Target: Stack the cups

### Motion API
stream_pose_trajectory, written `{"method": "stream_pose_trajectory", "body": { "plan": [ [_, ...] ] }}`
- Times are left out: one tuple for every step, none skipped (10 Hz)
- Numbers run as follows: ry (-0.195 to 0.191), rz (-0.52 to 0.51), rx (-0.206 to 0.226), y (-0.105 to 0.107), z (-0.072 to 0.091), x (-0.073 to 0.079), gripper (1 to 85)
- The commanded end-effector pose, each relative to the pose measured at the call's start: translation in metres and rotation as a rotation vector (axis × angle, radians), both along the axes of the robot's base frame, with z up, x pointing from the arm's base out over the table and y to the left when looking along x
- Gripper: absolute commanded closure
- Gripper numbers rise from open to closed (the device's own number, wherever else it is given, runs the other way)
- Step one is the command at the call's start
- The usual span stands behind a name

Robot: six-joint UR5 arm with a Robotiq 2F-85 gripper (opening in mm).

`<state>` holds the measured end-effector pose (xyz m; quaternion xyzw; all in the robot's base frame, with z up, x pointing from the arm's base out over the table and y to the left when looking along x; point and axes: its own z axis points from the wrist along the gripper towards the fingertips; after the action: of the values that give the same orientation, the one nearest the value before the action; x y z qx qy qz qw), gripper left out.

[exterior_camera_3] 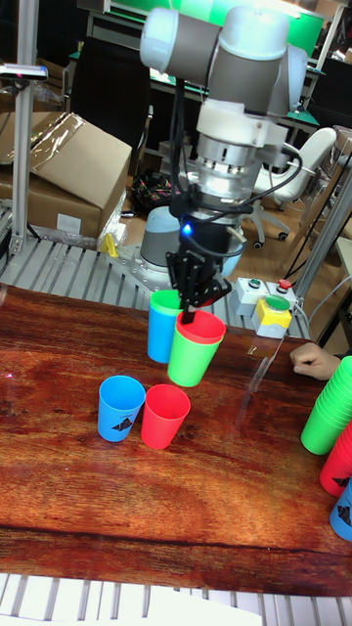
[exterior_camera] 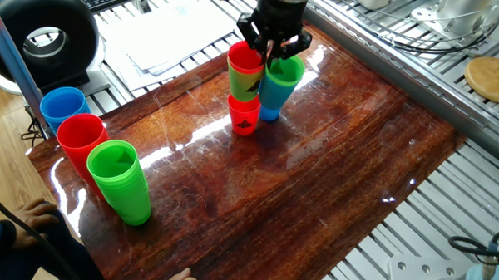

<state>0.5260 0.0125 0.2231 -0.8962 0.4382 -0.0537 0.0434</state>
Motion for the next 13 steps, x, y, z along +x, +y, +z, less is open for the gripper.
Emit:
{"method": "stream_pose_trajectory", "body": {
  "plan": [
    [-0.031, 0.107, -0.026, -0.015, 0.0, 0.016, 84.3],
    [-0.04, 0.145, -0.033, -0.015, -0.003, 0.021, 84.3],
    [-0.043, 0.174, -0.031, -0.013, -0.004, 0.024, 84.3],
    [-0.049, 0.197, -0.029, -0.012, -0.005, 0.026, 84.3],
    [-0.048, 0.231, -0.024, -0.01, -0.007, 0.027, 84.3],
    [-0.047, 0.255, -0.021, -0.01, -0.008, 0.027, 84.3],
    [-0.046, 0.287, -0.02, -0.011, -0.01, 0.026, 84.3],
    [-0.048, 0.309, -0.019, -0.012, -0.011, 0.026, 84.3],
    [-0.047, 0.327, -0.017, -0.013, -0.013, 0.025, 84.3],
    [-0.048, 0.341, -0.017, -0.016, -0.015, 0.025, 84.3],
    [-0.048, 0.356, -0.02, -0.02, -0.017, 0.024, 84.3],
    [-0.05, 0.37, -0.019, -0.023, -0.018, 0.024, 84.3],
    [-0.056, 0.395, -0.024, -0.026, -0.02, 0.026, 84.3]
  ]
}}
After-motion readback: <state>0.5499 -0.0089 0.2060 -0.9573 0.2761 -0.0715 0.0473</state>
